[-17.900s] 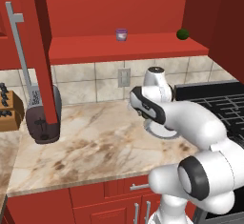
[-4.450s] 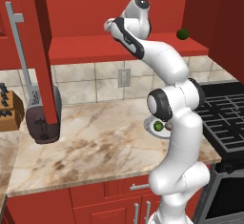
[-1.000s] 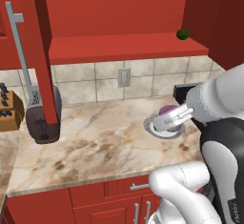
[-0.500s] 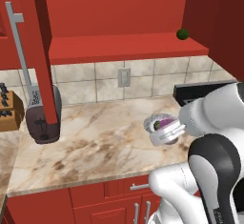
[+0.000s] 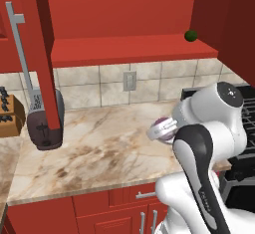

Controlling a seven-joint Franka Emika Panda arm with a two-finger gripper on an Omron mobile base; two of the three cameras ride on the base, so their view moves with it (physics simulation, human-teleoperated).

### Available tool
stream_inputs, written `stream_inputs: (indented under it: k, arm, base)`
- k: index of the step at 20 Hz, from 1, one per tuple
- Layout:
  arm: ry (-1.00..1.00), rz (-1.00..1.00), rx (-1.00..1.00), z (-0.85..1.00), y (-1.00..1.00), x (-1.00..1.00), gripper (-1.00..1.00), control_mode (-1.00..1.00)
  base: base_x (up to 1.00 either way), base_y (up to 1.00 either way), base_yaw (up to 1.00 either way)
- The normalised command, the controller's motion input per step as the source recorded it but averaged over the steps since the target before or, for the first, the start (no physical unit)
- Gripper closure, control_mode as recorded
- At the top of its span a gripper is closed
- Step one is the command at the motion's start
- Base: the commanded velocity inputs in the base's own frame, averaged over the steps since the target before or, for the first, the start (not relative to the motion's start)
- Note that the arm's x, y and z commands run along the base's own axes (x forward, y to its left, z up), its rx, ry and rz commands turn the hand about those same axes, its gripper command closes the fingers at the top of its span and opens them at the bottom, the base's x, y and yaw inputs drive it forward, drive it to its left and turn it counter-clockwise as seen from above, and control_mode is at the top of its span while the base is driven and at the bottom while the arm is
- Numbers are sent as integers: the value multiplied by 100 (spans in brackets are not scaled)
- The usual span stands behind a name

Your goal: Pick the avocado and bread from the counter and place them on the plate. Then pick the jam from the cabinet and place it next to the plate. Lastly close the cabinet door.

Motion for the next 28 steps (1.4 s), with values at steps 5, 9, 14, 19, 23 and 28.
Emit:
stream_inputs:
  k: [5,9,14,19,23,28]
  arm:
    - [-9,0,0,-56,-2,46,100,-100]
    - [-13,0,0,-67,0,44,100,-100]
    - [-15,0,0,-79,0,47,100,-100]
    - [-14,0,0,-89,0,35,100,-100]
    - [-11,0,3,-88,-4,22,100,-100]
    - [-1,0,16,-38,-11,17,100,-100]
  base:
    - [0,0,0]
    - [0,0,0]
    - [0,0,0]
    - [0,0,0]
    - [0,0,0]
    - [0,0,0]
